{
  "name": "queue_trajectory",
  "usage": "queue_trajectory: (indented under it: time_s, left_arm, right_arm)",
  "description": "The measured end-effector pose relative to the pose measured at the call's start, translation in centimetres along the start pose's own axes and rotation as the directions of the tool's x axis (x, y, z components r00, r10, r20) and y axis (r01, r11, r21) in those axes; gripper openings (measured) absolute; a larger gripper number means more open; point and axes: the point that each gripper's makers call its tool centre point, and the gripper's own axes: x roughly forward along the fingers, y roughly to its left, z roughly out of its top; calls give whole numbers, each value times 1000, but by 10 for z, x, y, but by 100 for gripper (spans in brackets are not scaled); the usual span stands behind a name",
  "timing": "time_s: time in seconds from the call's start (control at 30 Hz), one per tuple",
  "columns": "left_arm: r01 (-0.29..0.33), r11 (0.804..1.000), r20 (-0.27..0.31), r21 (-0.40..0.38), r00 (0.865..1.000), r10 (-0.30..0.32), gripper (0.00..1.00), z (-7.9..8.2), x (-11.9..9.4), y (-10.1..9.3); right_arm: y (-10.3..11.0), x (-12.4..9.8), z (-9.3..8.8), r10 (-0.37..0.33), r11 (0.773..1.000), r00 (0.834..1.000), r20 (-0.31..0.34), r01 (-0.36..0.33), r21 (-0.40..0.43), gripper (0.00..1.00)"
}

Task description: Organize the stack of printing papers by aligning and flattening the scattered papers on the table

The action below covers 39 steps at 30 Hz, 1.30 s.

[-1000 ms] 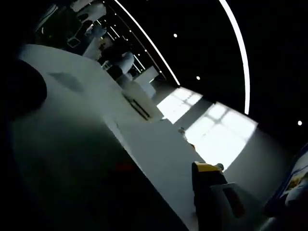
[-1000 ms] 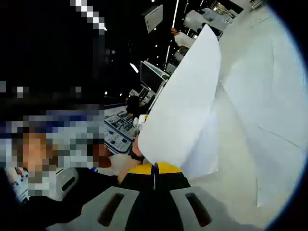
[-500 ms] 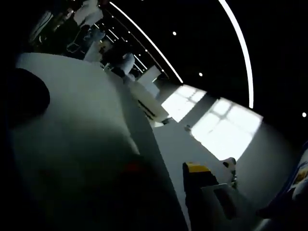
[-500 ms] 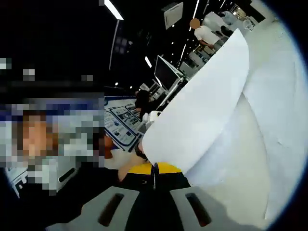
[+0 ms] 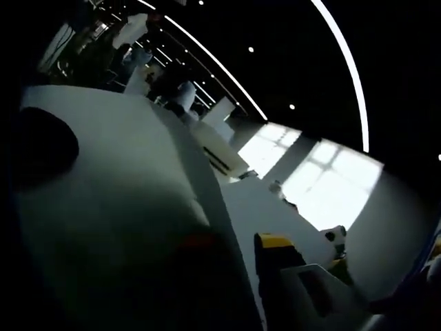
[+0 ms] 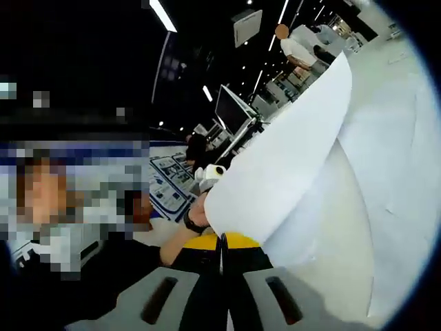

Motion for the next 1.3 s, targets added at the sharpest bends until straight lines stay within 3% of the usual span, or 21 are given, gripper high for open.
queue_trajectory:
  time_s: [0.4, 0.57, 0.77, 0.87, 0.9, 0.93, 1.0, 1.07, 1.17, 1.23, 1.3]
  left_arm:
    - [-27, 1000, 24, 13, 999, 26, 14, -3, -3, -4]
    - [-24, 1000, 27, 4, 999, 24, 16, -4, -3, -6]
    - [-18, 999, 31, -34, 999, 19, 27, -4, -2, -8]
    - [-9, 998, 36, -55, 999, 11, 29, -3, -4, -9]
    - [-6, 998, 39, -63, 999, 8, 30, -3, -4, -10]
    - [-3, 998, 44, -69, 999, 6, 30, -3, -5, -10]
    - [-1, 997, 52, -75, 999, 5, 30, -1, -6, -10]
    - [-1, 997, 56, -76, 998, 5, 30, -1, -6, -11]
    - [2, 997, 55, -76, 999, 3, 31, -1, -6, -12]
    - [5, 997, 58, -78, 998, 0, 33, -1, -5, -13]
    - [8, 997, 53, -77, 999, -3, 35, -1, -4, -14]
  right_arm:
    - [-10, -5, 6, -51, 998, 999, 14, 51, -30, 0]
    - [-5, -3, 8, -28, 998, 999, 23, 30, -48, 0]
    - [-18, -6, 36, -101, 980, 990, 100, 116, -159, 0]
    - [-20, -8, 37, -164, 980, 986, 13, 164, -111, 0]
    - [-27, -13, 36, -202, 978, 979, -38, 199, -70, 0]
    - [-35, -21, 31, -258, 966, 960, -105, 258, -12, 0]
    - [-47, -31, 34, -330, 943, 936, -122, 332, -1, 0]
    - [-55, -42, 38, -379, 923, 919, -108, 383, 21, 0]
    - [-64, -57, 52, -437, 896, 899, -36, 438, 76, 0]
    - [-65, -62, 58, -470, 883, 882, -31, 469, -29, 0]
    - [-62, -60, 66, -508, 856, 861, -37, 499, -136, 0]
